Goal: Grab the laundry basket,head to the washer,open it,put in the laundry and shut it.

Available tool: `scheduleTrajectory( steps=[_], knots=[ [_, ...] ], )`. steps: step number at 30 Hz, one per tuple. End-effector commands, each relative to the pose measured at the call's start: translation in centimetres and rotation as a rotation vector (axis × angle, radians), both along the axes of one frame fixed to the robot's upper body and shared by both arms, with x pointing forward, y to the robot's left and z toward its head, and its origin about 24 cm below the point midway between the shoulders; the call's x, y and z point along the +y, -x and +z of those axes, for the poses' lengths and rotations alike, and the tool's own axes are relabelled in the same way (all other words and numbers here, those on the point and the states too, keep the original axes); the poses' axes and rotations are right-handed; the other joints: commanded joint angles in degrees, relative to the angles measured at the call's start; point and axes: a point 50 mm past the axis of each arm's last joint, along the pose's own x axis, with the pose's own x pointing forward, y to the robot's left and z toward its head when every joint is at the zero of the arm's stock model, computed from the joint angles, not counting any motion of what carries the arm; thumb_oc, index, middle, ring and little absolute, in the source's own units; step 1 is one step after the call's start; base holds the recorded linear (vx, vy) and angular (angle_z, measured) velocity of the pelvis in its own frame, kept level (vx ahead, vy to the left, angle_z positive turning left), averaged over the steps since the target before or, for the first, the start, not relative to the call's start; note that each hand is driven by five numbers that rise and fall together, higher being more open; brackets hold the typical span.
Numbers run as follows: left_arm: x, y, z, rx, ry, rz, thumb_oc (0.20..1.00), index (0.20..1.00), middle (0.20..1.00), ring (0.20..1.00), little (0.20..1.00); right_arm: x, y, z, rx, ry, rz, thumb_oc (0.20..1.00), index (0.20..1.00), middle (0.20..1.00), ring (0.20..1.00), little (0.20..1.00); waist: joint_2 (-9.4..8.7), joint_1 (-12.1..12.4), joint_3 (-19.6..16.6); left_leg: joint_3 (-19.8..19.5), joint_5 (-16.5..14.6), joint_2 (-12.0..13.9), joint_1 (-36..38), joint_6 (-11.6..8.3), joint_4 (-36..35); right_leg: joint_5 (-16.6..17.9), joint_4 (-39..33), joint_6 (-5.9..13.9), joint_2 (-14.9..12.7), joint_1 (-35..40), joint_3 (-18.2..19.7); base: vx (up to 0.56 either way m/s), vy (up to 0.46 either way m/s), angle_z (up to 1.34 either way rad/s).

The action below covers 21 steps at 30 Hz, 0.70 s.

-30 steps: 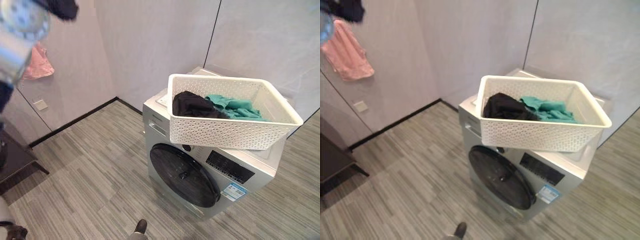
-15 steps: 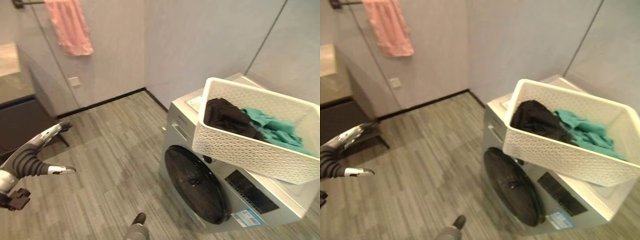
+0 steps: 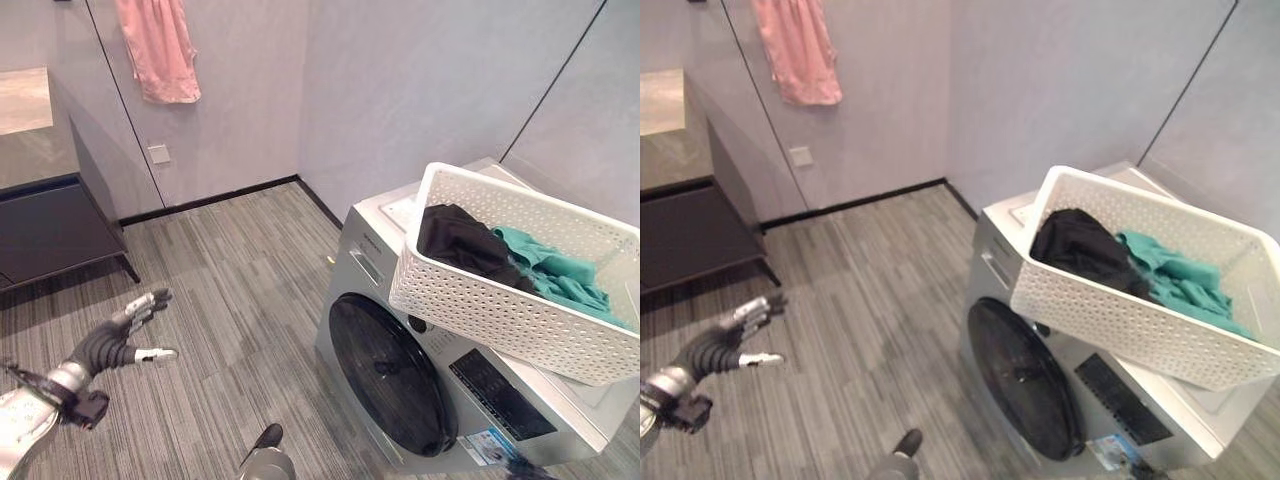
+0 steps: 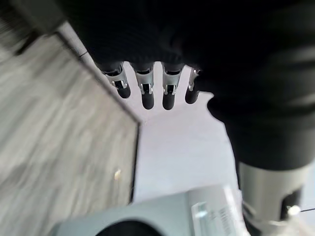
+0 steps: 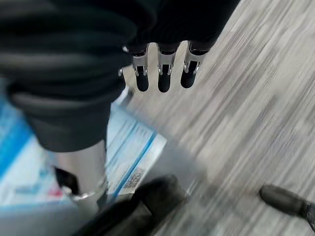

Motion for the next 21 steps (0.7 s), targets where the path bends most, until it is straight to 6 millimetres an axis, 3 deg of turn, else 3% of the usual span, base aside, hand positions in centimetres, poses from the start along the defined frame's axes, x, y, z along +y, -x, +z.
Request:
scheduleTrajectory(
  steps=[1,6,9,12,14,15,19,21],
  knots=[
    [-0.7,-0.9,2.8,-0.226,-0.016,0.004,1.000,1.000,1.000,1.000,1.000,1.2,-7.9,2.7,-0.226,0.022,0.248,1.000,1.000,1.000,1.000,1.000,1.79,1.04,0.07,0.86,-1.09,2.32,0.24,1.65,-1.32,-2.77,0.50,-1.66,-1.76,-0.89,2.55,0.00,0.000,0.00],
    [-2.1,-2.1,1.5,-0.234,0.076,-0.001,1.000,1.000,1.000,1.000,1.000,1.7,-12.7,5.6,-0.326,0.164,0.353,1.000,1.000,1.000,1.000,1.000,2.12,1.75,0.41,-0.38,-0.95,1.84,-0.27,1.42,-1.02,-3.13,0.50,-2.02,-1.61,-0.41,1.69,0.00,0.003,0.02],
    [-3.0,-2.4,-0.2,-0.178,0.127,-0.013,1.000,1.000,1.000,1.000,1.000,0.1,-12.3,6.3,-0.338,0.247,0.259,1.000,1.000,1.000,1.000,1.000,2.61,1.50,0.51,-1.12,-0.91,1.46,-0.75,1.53,-1.01,-3.33,0.50,-2.18,-1.51,-0.27,1.04,-0.01,0.028,0.09],
    [-3.5,-2.6,-1.0,-0.139,0.151,-0.036,1.000,1.000,1.000,1.000,1.000,-1.8,-9.7,5.3,-0.247,0.264,0.140,1.000,1.000,1.000,1.000,1.000,2.71,1.35,0.46,-1.53,-0.97,1.27,-0.73,1.56,-1.08,-3.37,0.50,-2.16,-1.43,-0.06,0.54,0.00,0.010,0.18],
    [-4.0,-2.7,-1.6,-0.089,0.152,-0.069,1.000,1.000,1.000,1.000,1.000,-4.9,-4.3,4.1,-0.072,0.258,-0.060,1.000,1.000,1.000,1.000,1.000,2.44,1.85,0.42,-1.92,-0.79,1.22,-0.59,1.34,-1.07,-3.40,0.50,-2.04,-1.28,0.22,0.05,0.00,0.002,0.11],
    [-4.0,-2.8,-1.6,-0.089,0.153,-0.070,1.000,1.000,1.000,1.000,1.000,-5.0,-4.3,4.2,-0.073,0.259,-0.061,1.000,1.000,1.000,1.000,1.000,2.48,1.91,0.43,-1.93,-0.78,1.23,-0.59,1.34,-1.09,-3.40,0.50,-2.04,-1.28,0.22,0.04,0.00,0.002,0.23],
    [-3.8,-2.6,-2.0,-0.064,0.145,-0.063,1.000,1.000,1.000,1.000,1.000,-8.6,-1.0,5.6,-0.025,0.302,-0.252,1.000,1.000,1.000,1.000,1.000,2.27,2.26,0.45,-2.09,-0.31,1.27,-0.67,1.03,-1.58,-3.51,0.50,-1.76,-1.26,0.32,-0.82,0.00,0.003,0.11],
    [-3.8,-2.6,-1.9,-0.065,0.139,-0.068,1.000,1.000,1.000,1.000,1.000,-9.3,-0.6,6.1,-0.025,0.315,-0.282,1.000,1.000,1.000,1.000,1.000,2.29,2.41,0.46,-2.14,-0.27,1.21,-0.72,0.98,-1.61,-3.53,0.50,-1.69,-1.29,0.36,-0.96,-0.01,0.008,0.07]
  ],
)
